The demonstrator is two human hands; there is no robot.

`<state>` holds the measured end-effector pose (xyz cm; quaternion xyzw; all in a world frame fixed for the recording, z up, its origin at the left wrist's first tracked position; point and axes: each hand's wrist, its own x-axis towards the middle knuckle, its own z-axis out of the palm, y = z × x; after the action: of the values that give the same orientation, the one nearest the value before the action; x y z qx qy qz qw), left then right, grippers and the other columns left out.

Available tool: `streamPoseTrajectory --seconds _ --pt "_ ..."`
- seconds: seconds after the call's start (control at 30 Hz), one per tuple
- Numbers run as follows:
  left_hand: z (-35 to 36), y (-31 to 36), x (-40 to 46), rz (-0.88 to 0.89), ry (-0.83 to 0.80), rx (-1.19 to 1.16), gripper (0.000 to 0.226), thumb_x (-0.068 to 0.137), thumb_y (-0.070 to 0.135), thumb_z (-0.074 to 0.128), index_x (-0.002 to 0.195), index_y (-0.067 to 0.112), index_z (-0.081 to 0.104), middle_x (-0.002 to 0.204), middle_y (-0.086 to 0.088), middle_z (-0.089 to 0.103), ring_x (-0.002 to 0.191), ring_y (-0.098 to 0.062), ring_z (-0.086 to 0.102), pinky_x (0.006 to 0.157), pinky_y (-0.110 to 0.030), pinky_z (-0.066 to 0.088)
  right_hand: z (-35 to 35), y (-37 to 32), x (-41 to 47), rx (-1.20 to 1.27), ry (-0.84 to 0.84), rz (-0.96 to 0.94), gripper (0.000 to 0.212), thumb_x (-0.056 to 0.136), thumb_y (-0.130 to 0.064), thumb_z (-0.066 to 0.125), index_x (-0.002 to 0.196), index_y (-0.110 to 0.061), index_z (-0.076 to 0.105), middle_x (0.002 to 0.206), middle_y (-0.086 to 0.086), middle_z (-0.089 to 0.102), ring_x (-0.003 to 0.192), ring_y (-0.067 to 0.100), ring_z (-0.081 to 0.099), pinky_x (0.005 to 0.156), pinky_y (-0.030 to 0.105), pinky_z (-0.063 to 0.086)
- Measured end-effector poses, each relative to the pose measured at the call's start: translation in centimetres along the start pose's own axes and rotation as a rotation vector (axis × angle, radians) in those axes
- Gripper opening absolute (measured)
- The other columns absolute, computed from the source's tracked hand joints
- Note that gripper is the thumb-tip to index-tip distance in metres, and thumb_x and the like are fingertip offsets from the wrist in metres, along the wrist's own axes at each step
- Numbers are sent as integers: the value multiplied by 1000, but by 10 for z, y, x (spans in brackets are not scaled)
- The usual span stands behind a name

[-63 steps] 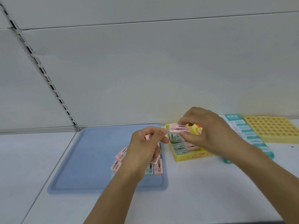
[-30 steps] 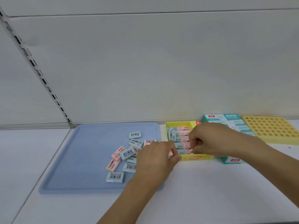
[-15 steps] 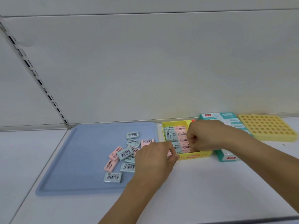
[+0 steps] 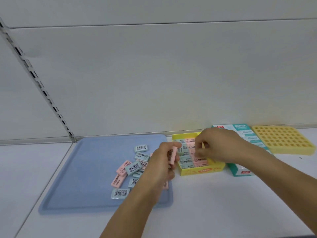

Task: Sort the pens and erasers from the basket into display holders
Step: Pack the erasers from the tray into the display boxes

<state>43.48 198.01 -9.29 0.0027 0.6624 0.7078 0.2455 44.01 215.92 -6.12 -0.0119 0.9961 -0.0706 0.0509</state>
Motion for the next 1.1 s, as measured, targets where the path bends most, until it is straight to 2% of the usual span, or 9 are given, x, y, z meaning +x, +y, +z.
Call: streamPoseTrajectory --seconds 0.1,0.17,0.3,0.47,0.57,0.7,0.77,0.97,1.1 --pt "-3 0 4 71 -98 -34 38 93 3 39 111 18 68 76 -2 61 60 -14 44 58 -26 37 5 -7 -9 664 229 -22 13 89 -30 66 77 -28 71 72 -2 67 68 19 61 69 40 52" --pt "-2 -1 5 143 -95 20 39 94 -1 46 119 23 65 84 -1 69 69 -13 55 67 -23 46 9 -14 -15 901 272 -37 12 90 -22 67 82 -27 74 77 0 71 75 24 66 73 39 54" --pt "3 -2 4 229 17 12 41 92 0 60 123 26 58 97 -5 73 76 -13 70 68 -18 53 16 -15 -13 979 340 -18 11 88 -18 69 86 -28 73 78 -5 71 70 12 63 70 32 54" --pt "10 4 6 332 82 22 16 85 1 71 99 7 64 88 -6 73 78 -16 72 66 -22 56 17 -13 -9 1057 275 24 3 81 -22 76 81 -24 73 76 1 72 66 18 63 62 32 53" --pt "7 4 14 415 114 266 11 87 14 72 96 18 67 89 6 72 81 -5 67 71 -20 54 15 -9 -5 910 324 3 8 83 -25 74 76 -23 69 70 0 70 65 12 62 63 30 52" --pt "-11 2 23 473 238 800 21 91 32 63 112 35 59 109 25 57 102 2 53 86 -20 42 13 4 1 -5 323 -32 12 94 -37 52 90 -26 56 90 -9 62 87 14 58 66 31 45" --pt "-17 2 23 459 246 941 24 93 37 59 117 38 57 116 25 54 111 -1 49 94 -26 40 19 4 4 -222 197 -166 13 96 -35 48 99 -30 59 99 -9 54 98 15 53 65 30 38" --pt "-20 -9 22 426 168 1125 45 86 57 59 127 38 55 129 21 52 125 -2 36 97 -23 21 11 1 12 -209 105 -124 56 91 -66 37 68 -19 59 83 -1 54 79 20 55 59 32 33" --pt "-16 -15 25 450 157 1200 55 82 64 59 129 37 53 130 18 53 127 -4 35 99 -25 19 19 -17 30 -180 154 -37 54 89 -67 42 71 -19 60 78 0 60 75 19 56 56 30 35"
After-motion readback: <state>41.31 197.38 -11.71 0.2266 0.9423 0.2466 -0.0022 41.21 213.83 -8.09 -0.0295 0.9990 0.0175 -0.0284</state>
